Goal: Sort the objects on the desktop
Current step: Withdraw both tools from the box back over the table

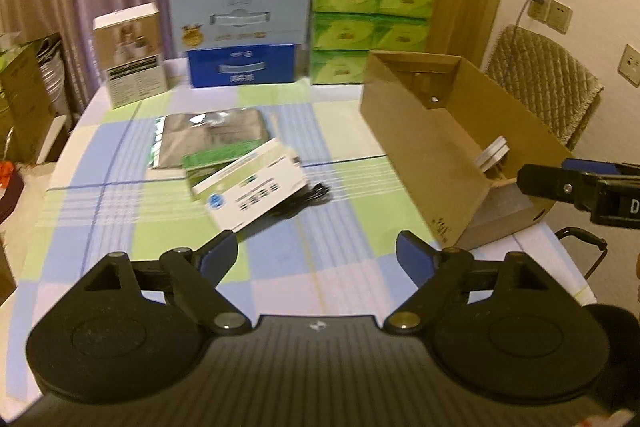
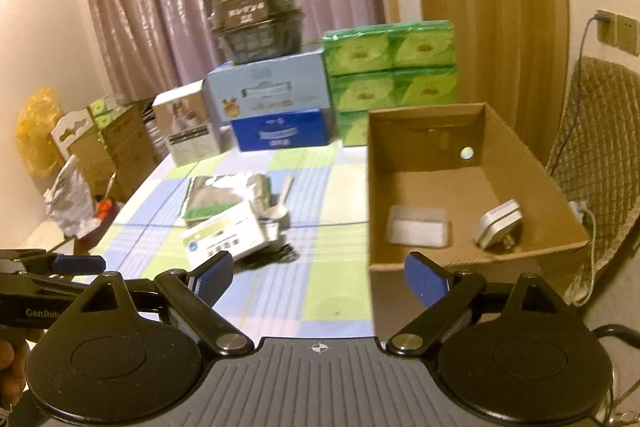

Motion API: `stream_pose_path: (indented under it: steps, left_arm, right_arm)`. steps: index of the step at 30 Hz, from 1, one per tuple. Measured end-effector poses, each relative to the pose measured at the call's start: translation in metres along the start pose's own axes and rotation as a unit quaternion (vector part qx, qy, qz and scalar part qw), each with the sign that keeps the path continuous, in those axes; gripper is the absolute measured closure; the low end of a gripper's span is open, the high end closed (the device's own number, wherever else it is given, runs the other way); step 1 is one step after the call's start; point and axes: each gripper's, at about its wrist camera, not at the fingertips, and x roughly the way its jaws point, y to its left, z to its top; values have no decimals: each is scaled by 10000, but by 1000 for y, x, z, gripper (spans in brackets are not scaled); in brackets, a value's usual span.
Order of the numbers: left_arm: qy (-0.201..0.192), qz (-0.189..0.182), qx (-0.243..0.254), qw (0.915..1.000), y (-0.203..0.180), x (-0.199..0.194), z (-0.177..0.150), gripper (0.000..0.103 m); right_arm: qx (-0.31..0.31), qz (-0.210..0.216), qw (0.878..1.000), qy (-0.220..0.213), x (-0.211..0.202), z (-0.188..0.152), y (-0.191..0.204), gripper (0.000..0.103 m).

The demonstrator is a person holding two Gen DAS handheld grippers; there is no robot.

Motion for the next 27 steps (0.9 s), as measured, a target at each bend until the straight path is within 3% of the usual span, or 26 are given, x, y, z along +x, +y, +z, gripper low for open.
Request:
stream_pose_path:
  steps: [17, 27]
  left_arm:
    - [29, 252, -395, 9989, 53, -23, -24, 17]
    - [-27, 236, -72, 9997, 59, -15, -25, 17]
  right_arm:
    - [-219, 270, 9989, 316, 16, -21, 39, 12]
    - [-240, 300, 9982, 454, 29, -25, 42, 12]
